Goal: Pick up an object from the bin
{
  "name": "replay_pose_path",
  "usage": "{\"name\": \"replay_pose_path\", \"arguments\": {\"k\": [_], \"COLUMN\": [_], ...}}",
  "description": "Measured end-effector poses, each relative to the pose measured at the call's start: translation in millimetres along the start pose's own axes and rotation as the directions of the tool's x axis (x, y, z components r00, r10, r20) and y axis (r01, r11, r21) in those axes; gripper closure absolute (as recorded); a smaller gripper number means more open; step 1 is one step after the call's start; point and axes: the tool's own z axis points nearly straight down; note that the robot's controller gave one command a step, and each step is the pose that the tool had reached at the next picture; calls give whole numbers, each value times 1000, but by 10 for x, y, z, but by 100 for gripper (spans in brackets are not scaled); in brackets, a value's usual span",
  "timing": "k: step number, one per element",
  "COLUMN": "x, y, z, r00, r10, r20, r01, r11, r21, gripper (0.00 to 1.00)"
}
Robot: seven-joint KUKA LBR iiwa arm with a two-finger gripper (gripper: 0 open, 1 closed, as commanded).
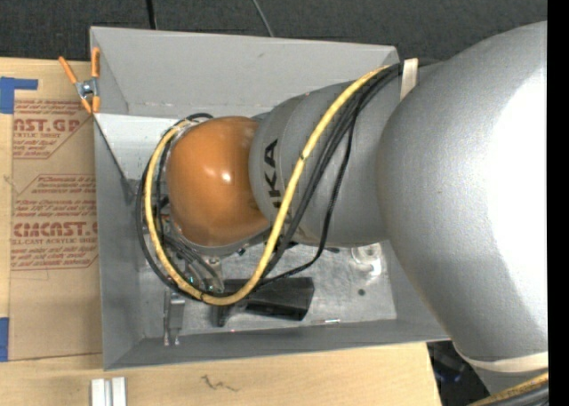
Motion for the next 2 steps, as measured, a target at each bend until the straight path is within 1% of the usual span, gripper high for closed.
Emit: {"name": "replay_pose_path", "arguments": {"k": [1, 2], "x": [-25, -5], "y": [-11, -429], "z": [-40, -60], "r00": [1000, 993], "r10": [2, -114], "r20": [7, 7], "r01": [-2, 115], "r11": [1000, 993], "r21": [-2, -1], "gripper": [0, 0]}}
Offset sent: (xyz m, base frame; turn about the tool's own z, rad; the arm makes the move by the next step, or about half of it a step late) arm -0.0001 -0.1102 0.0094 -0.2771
